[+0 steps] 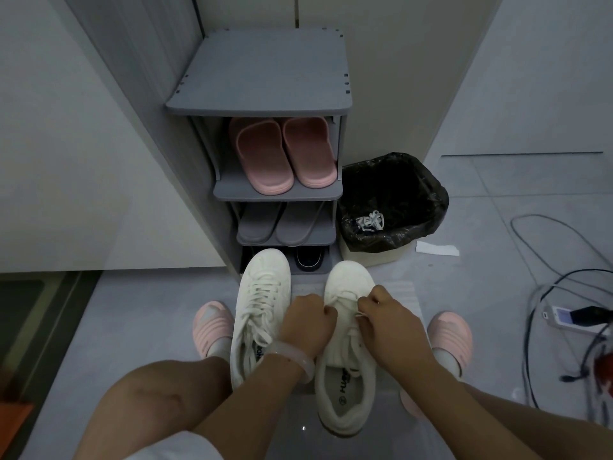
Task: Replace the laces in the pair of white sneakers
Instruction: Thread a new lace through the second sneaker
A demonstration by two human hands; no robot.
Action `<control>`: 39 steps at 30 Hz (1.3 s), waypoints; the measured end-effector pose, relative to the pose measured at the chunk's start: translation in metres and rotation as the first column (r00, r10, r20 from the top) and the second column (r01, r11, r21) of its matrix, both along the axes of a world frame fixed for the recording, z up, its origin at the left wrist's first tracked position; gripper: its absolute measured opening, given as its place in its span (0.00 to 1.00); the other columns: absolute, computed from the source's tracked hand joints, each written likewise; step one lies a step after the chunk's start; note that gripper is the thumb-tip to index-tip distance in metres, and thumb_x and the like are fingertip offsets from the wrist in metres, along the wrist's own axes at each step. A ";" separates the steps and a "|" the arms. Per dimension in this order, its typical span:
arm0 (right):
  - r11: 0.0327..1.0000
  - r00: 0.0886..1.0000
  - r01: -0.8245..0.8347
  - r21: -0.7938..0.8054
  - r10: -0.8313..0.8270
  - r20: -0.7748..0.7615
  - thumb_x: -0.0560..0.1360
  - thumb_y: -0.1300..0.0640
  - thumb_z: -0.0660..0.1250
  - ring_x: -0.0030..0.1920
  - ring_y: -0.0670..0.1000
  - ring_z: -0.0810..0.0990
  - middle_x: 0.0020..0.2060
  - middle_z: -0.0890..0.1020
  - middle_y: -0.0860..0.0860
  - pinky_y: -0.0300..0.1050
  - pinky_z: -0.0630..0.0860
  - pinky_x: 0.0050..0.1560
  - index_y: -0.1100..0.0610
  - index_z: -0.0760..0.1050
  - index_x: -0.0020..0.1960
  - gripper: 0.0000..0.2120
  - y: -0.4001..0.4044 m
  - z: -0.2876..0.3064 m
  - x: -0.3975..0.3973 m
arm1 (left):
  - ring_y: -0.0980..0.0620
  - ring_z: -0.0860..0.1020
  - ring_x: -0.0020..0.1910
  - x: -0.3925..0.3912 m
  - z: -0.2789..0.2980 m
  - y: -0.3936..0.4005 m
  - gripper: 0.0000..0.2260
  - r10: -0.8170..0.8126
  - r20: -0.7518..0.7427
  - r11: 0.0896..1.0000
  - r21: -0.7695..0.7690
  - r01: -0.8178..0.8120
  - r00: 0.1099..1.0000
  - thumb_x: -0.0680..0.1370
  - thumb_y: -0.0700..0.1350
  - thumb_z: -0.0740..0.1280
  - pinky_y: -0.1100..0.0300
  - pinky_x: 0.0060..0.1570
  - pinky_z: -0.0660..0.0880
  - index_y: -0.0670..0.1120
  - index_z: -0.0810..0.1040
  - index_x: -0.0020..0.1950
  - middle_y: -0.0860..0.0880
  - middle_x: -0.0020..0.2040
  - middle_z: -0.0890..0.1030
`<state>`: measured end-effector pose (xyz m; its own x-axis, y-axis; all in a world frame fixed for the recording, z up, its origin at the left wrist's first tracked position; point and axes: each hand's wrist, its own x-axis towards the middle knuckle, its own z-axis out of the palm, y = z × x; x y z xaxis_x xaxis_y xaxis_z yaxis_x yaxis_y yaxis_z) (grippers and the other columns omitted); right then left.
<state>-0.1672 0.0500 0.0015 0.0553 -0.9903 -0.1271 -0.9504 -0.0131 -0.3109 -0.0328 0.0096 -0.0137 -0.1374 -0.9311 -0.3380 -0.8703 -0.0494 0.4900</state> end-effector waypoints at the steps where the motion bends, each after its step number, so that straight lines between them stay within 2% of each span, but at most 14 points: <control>1: 1.000 1.000 -0.005 0.006 0.005 0.004 0.80 0.53 0.54 0.38 0.46 0.66 0.51 0.69 0.49 0.37 0.61 0.33 0.56 0.72 0.51 0.10 0.001 -0.001 0.000 | 0.50 0.70 0.37 0.000 -0.001 0.000 0.12 0.000 -0.014 1.000 -0.005 0.000 1.000 0.78 0.45 0.58 0.63 0.32 0.59 0.42 0.65 0.35 0.45 0.38 0.75; 3: 1.000 0.998 -0.019 0.011 0.019 0.058 0.80 0.52 0.55 0.38 0.47 0.69 0.49 0.69 0.49 0.39 0.65 0.35 0.56 0.73 0.51 0.11 0.004 -0.002 0.005 | 0.48 0.74 0.42 -0.001 0.000 0.002 0.05 -0.034 -0.083 0.999 -0.023 0.032 0.996 0.77 0.44 0.58 0.61 0.37 0.64 0.43 0.70 0.46 0.42 0.45 0.78; 7: 0.994 0.917 0.013 0.110 -0.056 0.394 0.78 0.58 0.60 0.35 0.45 0.71 0.34 0.71 0.46 0.40 0.65 0.39 0.57 0.74 0.39 0.10 0.005 0.002 0.008 | 0.47 0.74 0.53 0.002 0.000 -0.002 0.20 -0.219 -0.182 0.976 -0.053 0.213 0.958 0.78 0.42 0.58 0.61 0.48 0.66 0.52 0.67 0.69 0.44 0.54 0.74; 9: 0.960 0.805 0.184 0.210 -0.270 0.528 0.78 0.56 0.60 0.31 0.41 0.71 0.29 0.74 0.43 0.37 0.66 0.35 0.54 0.75 0.34 0.15 -0.001 0.009 -0.003 | 0.50 0.73 0.52 0.003 0.001 -0.005 0.19 -0.309 -0.195 0.951 -0.095 0.295 0.931 0.77 0.41 0.60 0.63 0.49 0.67 0.53 0.71 0.67 0.48 0.52 0.69; 11: 0.853 0.621 0.433 0.291 -0.516 0.590 0.79 0.54 0.58 0.33 0.44 0.75 0.30 0.78 0.45 0.34 0.68 0.29 0.54 0.80 0.38 0.16 -0.007 0.012 -0.018 | 0.51 0.73 0.51 0.004 0.003 -0.005 0.14 -0.347 -0.180 0.937 -0.113 0.332 0.920 0.76 0.41 0.61 0.65 0.47 0.67 0.50 0.77 0.60 0.50 0.51 0.68; 12: 0.819 0.607 0.496 0.289 -0.565 0.559 0.79 0.55 0.58 0.35 0.48 0.77 0.31 0.78 0.46 0.35 0.68 0.29 0.56 0.80 0.41 0.15 -0.008 0.011 -0.023 | 0.51 0.74 0.50 0.004 0.003 -0.006 0.12 -0.342 -0.164 0.939 -0.106 0.328 0.925 0.76 0.41 0.62 0.66 0.47 0.66 0.48 0.79 0.57 0.49 0.52 0.70; 16: 0.879 0.823 0.343 0.333 -0.452 0.345 0.77 0.57 0.62 0.52 0.51 0.77 0.47 0.77 0.48 0.35 0.67 0.42 0.57 0.76 0.55 0.09 -0.003 -0.005 -0.017 | 0.50 0.74 0.48 -0.001 0.003 -0.007 0.08 -0.263 -0.171 0.965 -0.058 0.256 0.950 0.75 0.41 0.63 0.63 0.48 0.69 0.42 0.82 0.47 0.49 0.49 0.70; 19: 0.881 0.836 0.329 0.340 -0.439 0.328 0.76 0.58 0.63 0.46 0.50 0.77 0.43 0.76 0.49 0.39 0.68 0.40 0.55 0.72 0.46 0.01 -0.002 -0.013 -0.006 | 0.48 0.74 0.44 -0.008 0.005 -0.007 0.16 -0.145 -0.208 0.989 0.000 0.148 0.967 0.77 0.45 0.61 0.61 0.46 0.68 0.42 0.73 0.30 0.47 0.45 0.68; 21: 0.896 0.862 0.318 0.310 -0.410 0.299 0.76 0.60 0.61 0.42 0.48 0.74 0.40 0.77 0.50 0.39 0.67 0.37 0.55 0.69 0.40 0.06 -0.004 -0.015 -0.004 | 0.51 0.72 0.41 -0.013 0.006 -0.008 0.21 -0.079 -0.237 0.993 0.063 0.096 0.968 0.79 0.47 0.59 0.61 0.45 0.67 0.45 0.66 0.26 0.44 0.45 0.70; 24: 0.913 0.853 0.256 0.317 -0.368 0.370 0.76 0.61 0.61 0.40 0.47 0.73 0.39 0.76 0.49 0.31 0.65 0.34 0.54 0.69 0.39 0.07 -0.005 -0.010 -0.004 | 0.56 0.70 0.38 -0.019 0.004 -0.009 0.23 -0.030 -0.248 0.990 0.129 0.064 0.968 0.79 0.51 0.61 0.62 0.43 0.65 0.47 0.66 0.24 0.48 0.37 0.71; 27: 0.908 0.811 0.129 0.399 -0.328 0.485 0.75 0.62 0.62 0.36 0.42 0.72 0.35 0.75 0.45 0.29 0.66 0.32 0.51 0.72 0.38 0.09 -0.004 -0.002 -0.006 | 0.56 0.71 0.38 -0.023 0.002 -0.009 0.19 -0.020 -0.219 0.989 0.141 0.052 0.975 0.77 0.50 0.63 0.63 0.40 0.64 0.46 0.73 0.27 0.48 0.38 0.72; 31: 0.825 0.649 0.337 0.453 -0.552 0.523 0.76 0.57 0.61 0.31 0.42 0.71 0.35 0.78 0.49 0.34 0.64 0.29 0.56 0.75 0.42 0.06 -0.006 -0.001 -0.015 | 0.57 0.70 0.38 -0.021 0.003 -0.011 0.10 -0.028 -0.243 0.988 0.141 0.063 0.970 0.73 0.39 0.64 0.64 0.39 0.66 0.41 0.78 0.32 0.52 0.34 0.70; 35: 0.838 0.744 0.359 0.411 -0.523 0.416 0.75 0.51 0.65 0.36 0.45 0.72 0.38 0.75 0.49 0.36 0.65 0.31 0.56 0.68 0.44 0.10 -0.004 -0.017 -0.004 | 0.54 0.70 0.43 -0.016 0.004 -0.010 0.08 -0.101 -0.247 0.986 0.101 0.129 0.964 0.76 0.40 0.62 0.67 0.43 0.65 0.40 0.78 0.41 0.50 0.43 0.67; 39: 0.849 0.757 0.332 0.411 -0.499 0.421 0.75 0.54 0.65 0.35 0.45 0.71 0.37 0.74 0.49 0.37 0.67 0.32 0.55 0.64 0.46 0.09 -0.008 -0.023 0.001 | 0.48 0.74 0.42 -0.009 0.009 -0.013 0.08 -0.135 -0.323 0.967 0.165 0.196 0.937 0.77 0.38 0.60 0.55 0.47 0.74 0.42 0.75 0.40 0.42 0.45 0.73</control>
